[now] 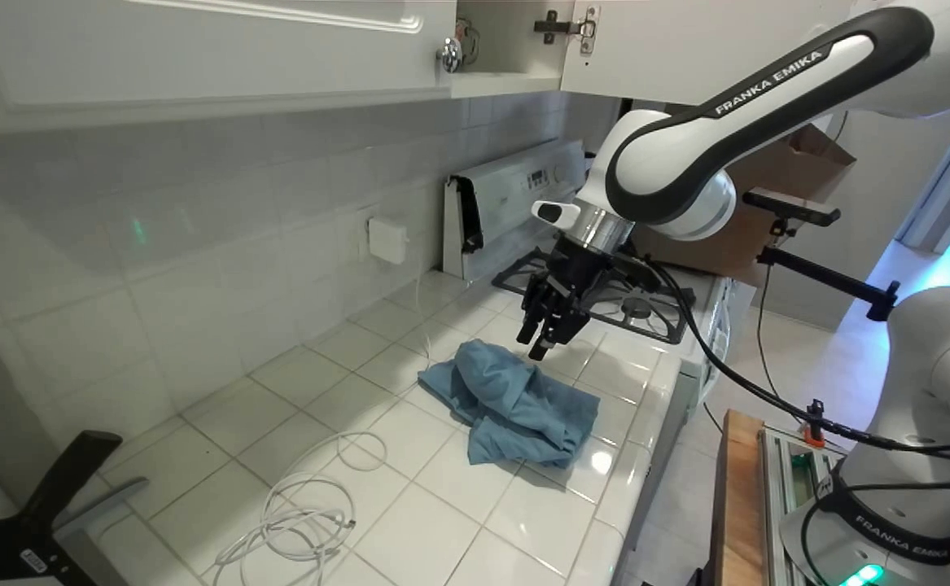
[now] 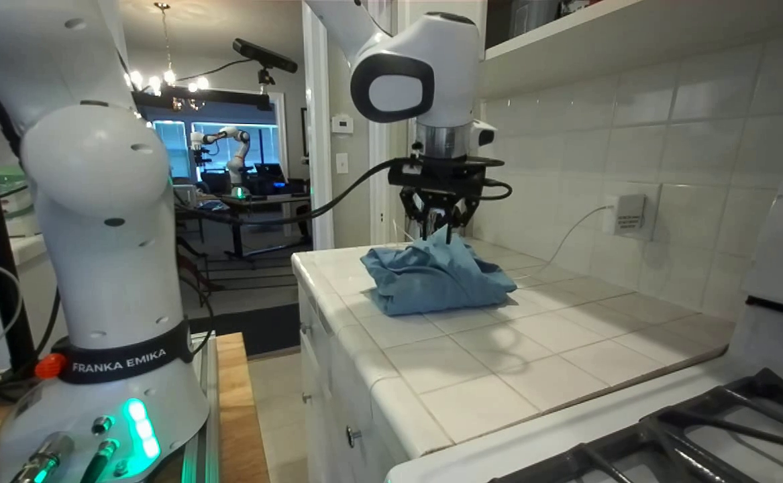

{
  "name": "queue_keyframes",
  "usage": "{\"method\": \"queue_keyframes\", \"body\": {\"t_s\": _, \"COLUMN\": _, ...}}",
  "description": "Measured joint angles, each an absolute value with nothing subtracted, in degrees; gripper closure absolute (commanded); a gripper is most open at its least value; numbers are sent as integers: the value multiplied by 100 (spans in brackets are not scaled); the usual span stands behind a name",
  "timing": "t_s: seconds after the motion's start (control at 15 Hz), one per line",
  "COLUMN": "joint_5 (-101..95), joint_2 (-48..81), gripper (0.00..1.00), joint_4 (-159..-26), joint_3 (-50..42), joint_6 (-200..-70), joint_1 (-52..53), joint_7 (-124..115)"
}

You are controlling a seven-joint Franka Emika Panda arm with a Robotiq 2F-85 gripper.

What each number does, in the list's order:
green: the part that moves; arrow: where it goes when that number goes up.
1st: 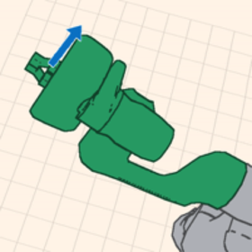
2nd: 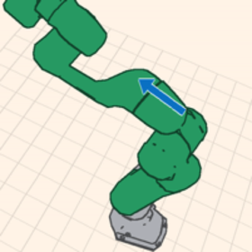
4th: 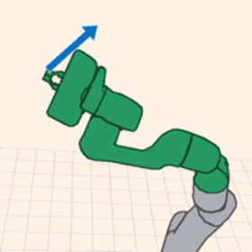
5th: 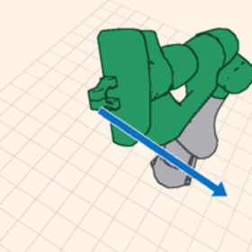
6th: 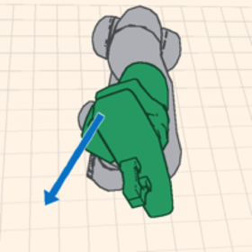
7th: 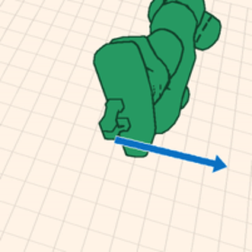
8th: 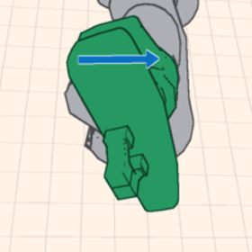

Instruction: Fold the blue cloth

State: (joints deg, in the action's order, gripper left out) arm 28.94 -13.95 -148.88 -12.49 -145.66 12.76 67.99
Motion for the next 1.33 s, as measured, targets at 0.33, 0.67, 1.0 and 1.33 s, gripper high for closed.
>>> {"method": "queue_keyframes", "body": {"t_s": 0.33, "joint_5": 3579, "joint_2": -750, "gripper": 100, "joint_4": -14788, "joint_3": -999, "joint_6": -15477, "joint_1": 1397, "joint_7": 8004}}
{"method": "queue_keyframes", "body": {"t_s": 0.67, "joint_5": 4627, "joint_2": -18, "gripper": 100, "joint_4": -14568, "joint_3": -911, "joint_6": -16167, "joint_1": 1819, "joint_7": 9112}}
{"method": "queue_keyframes", "body": {"t_s": 1.0, "joint_5": 5049, "joint_2": 596, "gripper": 100, "joint_4": -14197, "joint_3": -773, "joint_6": -16294, "joint_1": 1901, "joint_7": 9697}}
{"method": "queue_keyframes", "body": {"t_s": 1.33, "joint_5": 5053, "joint_2": 1015, "gripper": 100, "joint_4": -13960, "joint_3": -745, "joint_6": -16294, "joint_1": 1896, "joint_7": 9851}}
